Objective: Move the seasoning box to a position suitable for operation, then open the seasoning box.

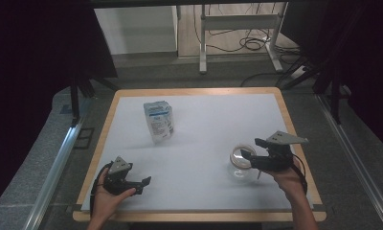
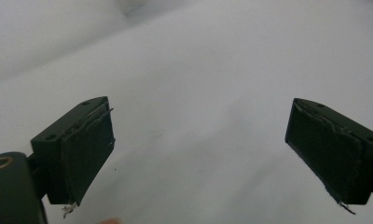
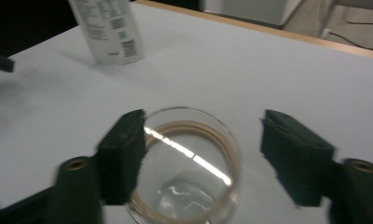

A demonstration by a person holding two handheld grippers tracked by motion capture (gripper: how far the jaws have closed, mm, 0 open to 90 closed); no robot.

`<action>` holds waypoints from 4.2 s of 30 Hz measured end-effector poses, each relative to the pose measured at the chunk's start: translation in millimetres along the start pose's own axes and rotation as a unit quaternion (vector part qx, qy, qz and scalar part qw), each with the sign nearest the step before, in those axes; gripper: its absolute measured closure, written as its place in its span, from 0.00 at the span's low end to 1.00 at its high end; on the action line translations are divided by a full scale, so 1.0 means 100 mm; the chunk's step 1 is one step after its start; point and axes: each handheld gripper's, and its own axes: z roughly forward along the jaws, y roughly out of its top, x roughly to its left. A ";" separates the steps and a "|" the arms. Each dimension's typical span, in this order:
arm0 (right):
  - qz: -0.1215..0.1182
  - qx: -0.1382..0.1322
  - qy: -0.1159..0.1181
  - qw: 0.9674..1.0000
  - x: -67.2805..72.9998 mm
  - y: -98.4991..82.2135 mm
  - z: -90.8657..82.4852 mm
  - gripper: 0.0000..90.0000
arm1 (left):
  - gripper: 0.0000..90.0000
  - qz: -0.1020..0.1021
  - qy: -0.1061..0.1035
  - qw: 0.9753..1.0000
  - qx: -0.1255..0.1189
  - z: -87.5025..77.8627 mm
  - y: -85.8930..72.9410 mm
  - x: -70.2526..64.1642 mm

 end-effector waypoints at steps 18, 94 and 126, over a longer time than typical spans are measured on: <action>0.030 -0.056 -0.044 0.997 0.03 -0.35 -0.42 1.00 | 0.10 -0.005 -0.006 1.000 -0.016 -0.01 0.01 -0.02; 0.006 -0.043 -0.072 0.996 0.30 -0.58 -0.51 0.97 | 1.00 0.110 -0.214 0.969 -0.047 1.12 1.77 -1.84; 0.009 -0.022 -0.007 1.000 0.60 -1.06 -0.30 0.59 | 0.95 0.153 -0.221 0.962 -0.055 0.92 1.84 -2.11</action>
